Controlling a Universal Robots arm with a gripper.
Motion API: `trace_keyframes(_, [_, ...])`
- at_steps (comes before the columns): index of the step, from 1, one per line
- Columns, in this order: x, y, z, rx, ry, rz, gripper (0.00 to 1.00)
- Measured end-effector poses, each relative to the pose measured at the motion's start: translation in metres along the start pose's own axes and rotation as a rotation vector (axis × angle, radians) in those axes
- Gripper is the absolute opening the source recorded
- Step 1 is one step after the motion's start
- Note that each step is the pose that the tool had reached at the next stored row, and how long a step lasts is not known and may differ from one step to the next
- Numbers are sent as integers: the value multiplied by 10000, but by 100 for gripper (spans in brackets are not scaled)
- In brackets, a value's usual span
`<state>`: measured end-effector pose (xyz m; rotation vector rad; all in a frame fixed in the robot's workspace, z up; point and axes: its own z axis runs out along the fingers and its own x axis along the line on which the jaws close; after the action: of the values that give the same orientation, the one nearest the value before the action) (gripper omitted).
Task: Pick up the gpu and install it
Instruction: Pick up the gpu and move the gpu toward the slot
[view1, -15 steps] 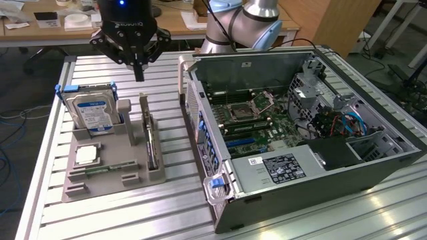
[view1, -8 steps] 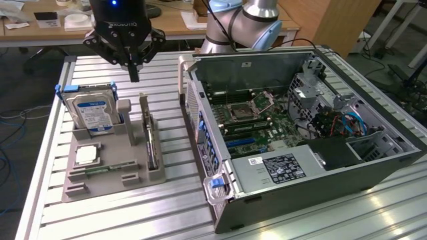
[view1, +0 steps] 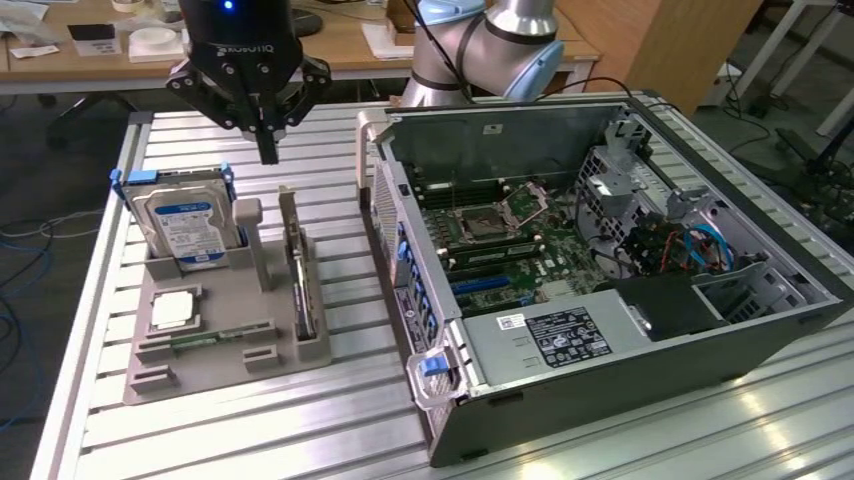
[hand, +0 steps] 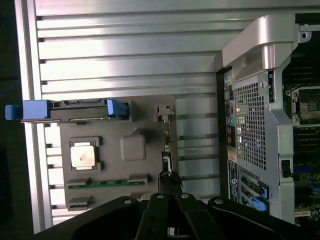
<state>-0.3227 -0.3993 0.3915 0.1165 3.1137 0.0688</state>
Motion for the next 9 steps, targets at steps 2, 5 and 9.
trace_keyframes(2, [0, 0, 0, 0, 0, 0, 10])
trace_keyframes(5, [0, 0, 0, 0, 0, 0, 11])
trace_keyframes(9, [0, 0, 0, 0, 0, 0, 29])
